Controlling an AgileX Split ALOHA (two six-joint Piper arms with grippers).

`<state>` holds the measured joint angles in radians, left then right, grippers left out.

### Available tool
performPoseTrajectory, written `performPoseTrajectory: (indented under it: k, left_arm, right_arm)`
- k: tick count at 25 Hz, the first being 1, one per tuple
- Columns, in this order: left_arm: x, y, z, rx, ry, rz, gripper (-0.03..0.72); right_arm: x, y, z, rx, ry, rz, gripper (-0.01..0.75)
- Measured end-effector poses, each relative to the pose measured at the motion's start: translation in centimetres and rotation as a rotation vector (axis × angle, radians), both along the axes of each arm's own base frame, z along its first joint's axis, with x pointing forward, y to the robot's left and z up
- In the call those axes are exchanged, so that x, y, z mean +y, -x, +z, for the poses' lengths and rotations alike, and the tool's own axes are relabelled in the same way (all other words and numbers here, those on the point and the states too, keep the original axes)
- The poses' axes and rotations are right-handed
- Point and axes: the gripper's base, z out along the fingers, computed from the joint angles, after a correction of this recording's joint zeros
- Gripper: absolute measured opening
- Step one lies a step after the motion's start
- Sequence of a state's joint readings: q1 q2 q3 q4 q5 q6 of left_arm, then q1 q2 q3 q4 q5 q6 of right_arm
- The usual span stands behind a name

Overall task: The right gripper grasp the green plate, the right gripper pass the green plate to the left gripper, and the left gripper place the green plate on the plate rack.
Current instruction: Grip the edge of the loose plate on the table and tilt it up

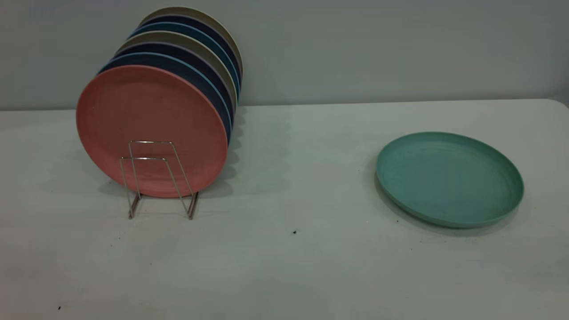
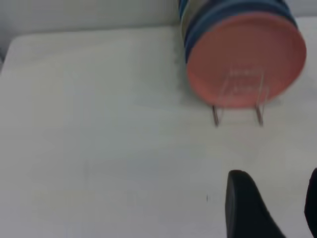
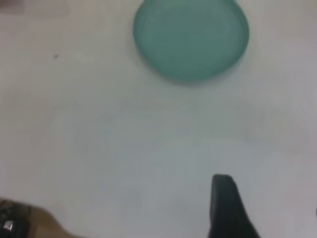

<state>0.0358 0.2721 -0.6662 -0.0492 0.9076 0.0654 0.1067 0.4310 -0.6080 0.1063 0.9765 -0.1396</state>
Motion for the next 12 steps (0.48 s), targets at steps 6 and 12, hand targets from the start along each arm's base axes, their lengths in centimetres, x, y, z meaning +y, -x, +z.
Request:
performPoseTrajectory:
  k: [6,12]
  left_arm:
    - [0.2,-7.5,2.4,0.139,-0.052,-0.056,0.405]
    - [-0.6,-15.6,0.9,0.321,-0.006,-0.194,0.475]
  right_arm:
    - [0.7,-6.3,1.3,0.081,0.043,0.03,0.513]
    - [1.9,-13.0,-0.4,0.161,0.031,0.086,0.529]
